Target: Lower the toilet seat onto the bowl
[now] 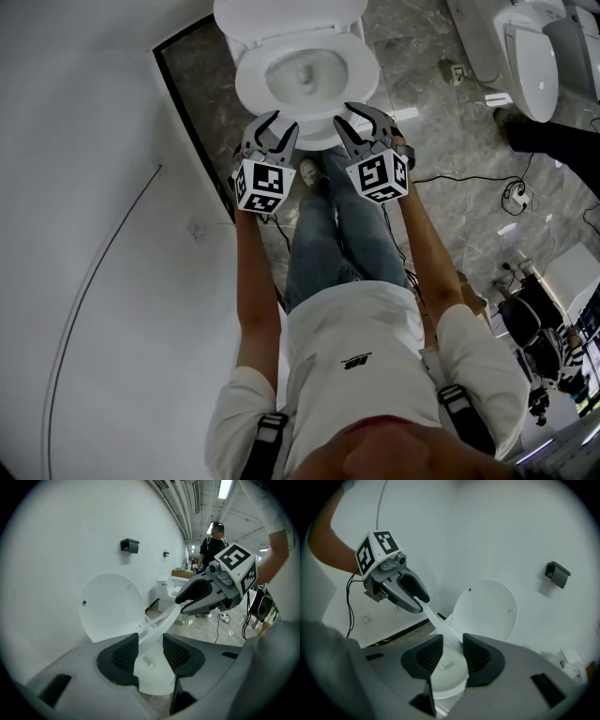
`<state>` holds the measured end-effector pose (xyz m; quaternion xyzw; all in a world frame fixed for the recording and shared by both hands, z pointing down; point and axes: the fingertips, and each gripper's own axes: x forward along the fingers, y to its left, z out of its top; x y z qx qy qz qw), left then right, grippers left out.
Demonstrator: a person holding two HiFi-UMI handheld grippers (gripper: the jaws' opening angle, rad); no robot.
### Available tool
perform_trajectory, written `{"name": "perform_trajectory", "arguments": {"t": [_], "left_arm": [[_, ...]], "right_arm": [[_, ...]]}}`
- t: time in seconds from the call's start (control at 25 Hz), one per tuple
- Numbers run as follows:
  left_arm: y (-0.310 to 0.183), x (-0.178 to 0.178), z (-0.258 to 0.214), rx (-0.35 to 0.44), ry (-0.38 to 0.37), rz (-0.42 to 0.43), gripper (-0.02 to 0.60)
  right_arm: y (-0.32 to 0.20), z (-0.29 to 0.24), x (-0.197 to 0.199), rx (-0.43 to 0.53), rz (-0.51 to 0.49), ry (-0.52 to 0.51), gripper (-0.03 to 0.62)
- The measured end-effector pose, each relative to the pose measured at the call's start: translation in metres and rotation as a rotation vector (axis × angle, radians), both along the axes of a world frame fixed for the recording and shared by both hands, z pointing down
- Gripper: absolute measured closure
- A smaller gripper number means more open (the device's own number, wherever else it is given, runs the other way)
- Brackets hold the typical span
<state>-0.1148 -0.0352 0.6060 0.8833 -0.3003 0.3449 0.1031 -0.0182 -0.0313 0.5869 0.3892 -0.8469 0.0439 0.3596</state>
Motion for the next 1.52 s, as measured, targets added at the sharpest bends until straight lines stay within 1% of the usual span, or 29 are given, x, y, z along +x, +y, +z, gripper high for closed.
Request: {"name": "perform_trajectory", "arguments": {"t": [0.52, 0.8, 1.52], "left_arm": [[0.018, 0.001, 0.013, -0.02, -0.006, 0.015, 0.413], [0.031, 0.004, 0.021, -0.042, 0.0, 0.007, 0.413], [0.056, 0.005, 0.046, -0.105, -0.01, 0.002, 0.413]], "right_arm": [[0.018, 0.013, 0.001, -0.018, 0.001, 0.013, 0.459], [0.031, 0.024, 0.003, -0.036, -0.002, 0.019, 0.459], [0.057, 0.048, 0.004, -0.097, 0.004, -0.013, 0.457]]}}
